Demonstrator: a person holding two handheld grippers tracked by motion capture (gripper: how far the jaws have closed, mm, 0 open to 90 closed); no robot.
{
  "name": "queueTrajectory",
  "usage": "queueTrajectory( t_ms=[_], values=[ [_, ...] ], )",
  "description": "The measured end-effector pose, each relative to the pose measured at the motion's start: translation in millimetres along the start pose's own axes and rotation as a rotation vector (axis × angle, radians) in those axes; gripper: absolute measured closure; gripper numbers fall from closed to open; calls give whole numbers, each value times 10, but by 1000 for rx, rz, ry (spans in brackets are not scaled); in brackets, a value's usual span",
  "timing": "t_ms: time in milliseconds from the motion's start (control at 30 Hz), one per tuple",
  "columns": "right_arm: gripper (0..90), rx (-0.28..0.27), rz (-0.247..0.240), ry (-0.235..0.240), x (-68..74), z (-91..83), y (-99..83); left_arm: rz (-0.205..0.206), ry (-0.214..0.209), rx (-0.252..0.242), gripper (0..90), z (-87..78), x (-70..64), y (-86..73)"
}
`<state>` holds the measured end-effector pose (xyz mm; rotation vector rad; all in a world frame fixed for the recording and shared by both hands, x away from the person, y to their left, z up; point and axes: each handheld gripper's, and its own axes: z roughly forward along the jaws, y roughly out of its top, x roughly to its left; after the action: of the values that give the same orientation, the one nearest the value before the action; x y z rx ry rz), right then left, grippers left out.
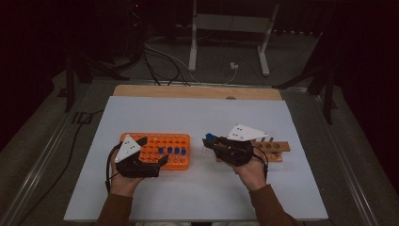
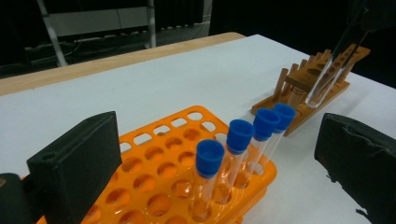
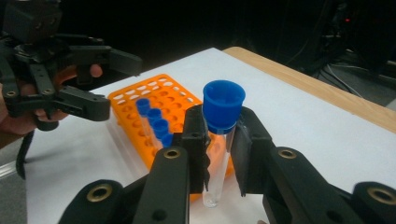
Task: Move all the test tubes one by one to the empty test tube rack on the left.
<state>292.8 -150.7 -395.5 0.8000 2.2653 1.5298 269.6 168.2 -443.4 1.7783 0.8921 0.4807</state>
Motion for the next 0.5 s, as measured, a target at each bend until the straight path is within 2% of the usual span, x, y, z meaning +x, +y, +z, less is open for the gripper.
queueTrajectory(
  t_ms=[500],
  values=[
    [766,2,-15,68,191,184,97,21,-48,-19,16,24,-145,82]
  ],
)
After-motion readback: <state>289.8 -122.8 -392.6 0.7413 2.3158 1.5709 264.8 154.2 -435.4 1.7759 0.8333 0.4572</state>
